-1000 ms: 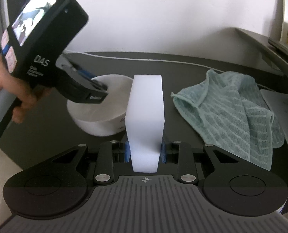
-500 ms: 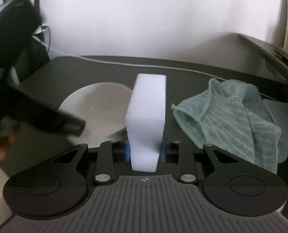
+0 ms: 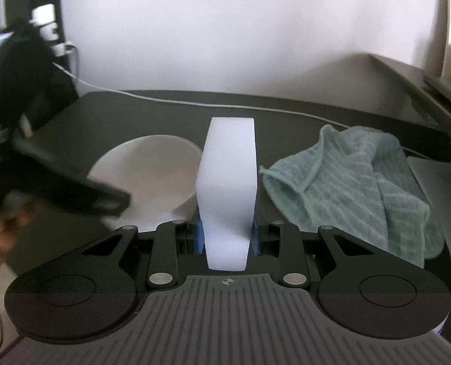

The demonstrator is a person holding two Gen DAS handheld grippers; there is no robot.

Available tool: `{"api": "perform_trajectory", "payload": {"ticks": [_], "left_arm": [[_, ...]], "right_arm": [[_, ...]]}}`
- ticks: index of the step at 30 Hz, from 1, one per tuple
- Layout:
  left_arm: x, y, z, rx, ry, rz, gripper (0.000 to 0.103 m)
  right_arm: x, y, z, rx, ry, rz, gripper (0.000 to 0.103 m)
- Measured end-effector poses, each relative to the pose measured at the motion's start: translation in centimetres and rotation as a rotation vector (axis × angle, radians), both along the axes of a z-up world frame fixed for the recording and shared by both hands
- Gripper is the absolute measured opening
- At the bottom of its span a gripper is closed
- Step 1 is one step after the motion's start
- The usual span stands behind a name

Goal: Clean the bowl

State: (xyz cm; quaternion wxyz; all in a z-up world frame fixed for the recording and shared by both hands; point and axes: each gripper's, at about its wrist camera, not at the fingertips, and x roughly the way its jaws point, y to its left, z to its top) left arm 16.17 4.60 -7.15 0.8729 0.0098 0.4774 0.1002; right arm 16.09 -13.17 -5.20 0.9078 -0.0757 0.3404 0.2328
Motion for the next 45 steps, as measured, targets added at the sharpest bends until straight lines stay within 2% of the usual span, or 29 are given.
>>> {"api": "perform_trajectory", "payload": {"ticks": [4, 7, 11, 16, 18, 26, 31, 33, 35, 36, 38, 40, 42, 44, 45], "left_arm": [[-0.2, 0.0, 0.1, 0.003, 0.0, -0.001, 0.022], [-0.3, 0.2, 0.1, -0.004, -0.005, 0.005, 0.022], [-0.1, 0.7, 0.1, -0.024, -0.017, 0.02, 0.022], [0.6, 1.1, 0.0, -0.029, -0.045, 0.045, 0.023], [1.3, 1.2, 0.0, -0.026, -0.056, 0.057, 0.026], [4.0, 1.7, 0.1, -0.02, -0.065, 0.066, 0.03], [4.3, 1.0, 0.0, 0.017, -0.069, 0.034, 0.031], [4.0, 0.8, 0.1, 0.021, -0.08, 0.02, 0.033], [3.4, 0.6, 0.4, 0.023, -0.104, 0.013, 0.034], [3.2, 0.6, 0.5, 0.024, -0.111, 0.01, 0.034], [2.6, 0.5, 1.1, 0.029, -0.135, 0.005, 0.036], [2.0, 0.3, 1.7, 0.037, -0.152, 0.004, 0.037], [1.4, 0.2, 2.1, 0.038, -0.165, 0.002, 0.037], [0.7, -0.2, 2.7, 0.035, -0.182, 0.0, 0.039], [0.2, -0.4, 3.2, 0.035, -0.194, 0.0, 0.04]], "right_arm": [[-0.5, 0.8, -0.4, -0.031, -0.005, 0.051, 0.031], [-2.8, 0.8, -0.4, -0.057, -0.018, 0.069, 0.031], [-5.4, 0.1, -0.5, -0.037, -0.019, 0.104, 0.031], [-2.8, -0.3, -0.3, -0.042, -0.062, 0.01, 0.031], [-1.1, 0.0, -0.3, -0.036, -0.068, -0.013, 0.031], [4.3, 1.8, -1.8, -0.041, -0.054, -0.014, 0.031], [4.6, 2.3, -2.0, -0.045, -0.065, -0.011, 0.032], [4.5, 2.3, -2.1, -0.045, -0.066, -0.011, 0.035], [4.2, 2.3, -2.0, -0.048, -0.073, 0.0, 0.053], [3.9, 2.4, -1.9, -0.054, -0.079, -0.005, 0.056], [3.0, 2.3, -1.3, -0.089, -0.109, -0.017, 0.071], [2.1, 2.3, -0.8, -0.108, -0.122, -0.024, 0.082], [1.4, 2.1, -0.4, -0.116, -0.128, -0.03, 0.088], [0.9, 2.0, 0.0, -0.129, -0.125, -0.041, 0.099], [0.5, 2.1, 0.2, -0.141, -0.123, -0.051, 0.099]]}}
